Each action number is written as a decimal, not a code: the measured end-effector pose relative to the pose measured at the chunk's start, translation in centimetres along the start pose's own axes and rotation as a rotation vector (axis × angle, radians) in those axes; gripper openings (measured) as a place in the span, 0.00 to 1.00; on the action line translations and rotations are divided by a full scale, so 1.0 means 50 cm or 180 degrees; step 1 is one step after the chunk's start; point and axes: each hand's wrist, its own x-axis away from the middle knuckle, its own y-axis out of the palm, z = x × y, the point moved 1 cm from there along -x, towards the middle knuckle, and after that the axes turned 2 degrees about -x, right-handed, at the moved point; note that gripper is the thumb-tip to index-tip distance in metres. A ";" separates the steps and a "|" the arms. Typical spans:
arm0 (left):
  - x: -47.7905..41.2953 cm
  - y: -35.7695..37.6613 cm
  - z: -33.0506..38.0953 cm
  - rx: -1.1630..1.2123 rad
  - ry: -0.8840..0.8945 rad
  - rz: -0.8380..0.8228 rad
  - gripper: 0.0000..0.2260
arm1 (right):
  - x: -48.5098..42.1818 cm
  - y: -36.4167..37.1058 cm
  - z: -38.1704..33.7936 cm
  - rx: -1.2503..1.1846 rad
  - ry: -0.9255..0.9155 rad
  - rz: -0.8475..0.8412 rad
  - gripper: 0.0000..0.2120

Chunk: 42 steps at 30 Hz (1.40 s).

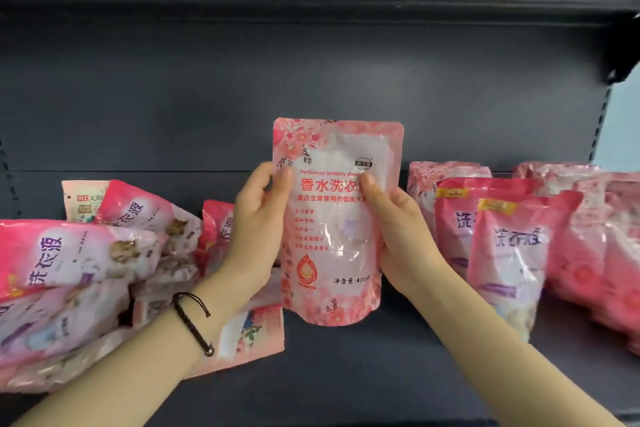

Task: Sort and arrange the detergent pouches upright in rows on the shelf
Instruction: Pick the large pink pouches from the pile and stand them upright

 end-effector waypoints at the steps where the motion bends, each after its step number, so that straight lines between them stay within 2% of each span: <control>1: 0.021 0.035 0.006 0.0045 0.0011 -0.0023 0.13 | 0.023 -0.028 -0.016 0.0003 -0.0024 0.0015 0.17; 6: 0.119 0.200 0.025 0.0294 0.0005 -0.0032 0.10 | 0.122 -0.166 -0.096 0.0087 -0.0126 0.0104 0.14; 13: 0.191 0.363 0.014 0.0309 -0.0077 0.0036 0.10 | 0.192 -0.310 -0.147 0.0247 -0.0123 0.0243 0.16; 20: 0.200 0.450 -0.016 -0.0095 -0.0212 0.0591 0.12 | 0.185 -0.373 -0.135 0.0518 -0.0254 0.0401 0.13; 23: 0.220 0.464 -0.023 -0.0104 -0.0297 0.0735 0.07 | 0.195 -0.386 -0.109 0.0720 -0.0276 0.0547 0.14; 24: 0.231 0.462 -0.025 -0.0147 -0.0289 0.0720 0.08 | 0.203 -0.392 -0.101 0.0814 -0.0311 0.0607 0.14; 26: 0.264 0.451 -0.031 -0.0320 -0.0228 0.0566 0.21 | 0.223 -0.407 -0.085 0.1198 -0.0519 0.0742 0.14; 29: 0.322 0.427 -0.050 -0.0876 -0.0233 -0.0086 0.42 | 0.270 -0.425 -0.061 0.1698 -0.1162 0.0813 0.32; 31: 0.346 0.417 -0.068 -0.1070 -0.0238 -0.0584 0.50 | 0.295 -0.434 -0.038 0.2223 -0.1387 0.0451 0.45; 33: 0.349 0.417 -0.077 -0.0731 -0.0445 -0.0856 0.50 | 0.302 -0.431 -0.025 0.2518 -0.1233 -0.0028 0.50; 35: 0.342 0.424 -0.086 -0.0697 -0.0589 -0.1015 0.49 | 0.297 -0.424 -0.030 0.2302 -0.0904 -0.0288 0.49; 38: 0.333 0.445 -0.094 -0.1128 -0.0408 -0.1024 0.53 | 0.279 -0.432 -0.041 0.2161 -0.0720 -0.0348 0.47; 42: 0.315 0.467 -0.108 -0.1375 -0.0398 -0.0940 0.53 | 0.256 -0.447 -0.048 0.2111 -0.0518 -0.0402 0.46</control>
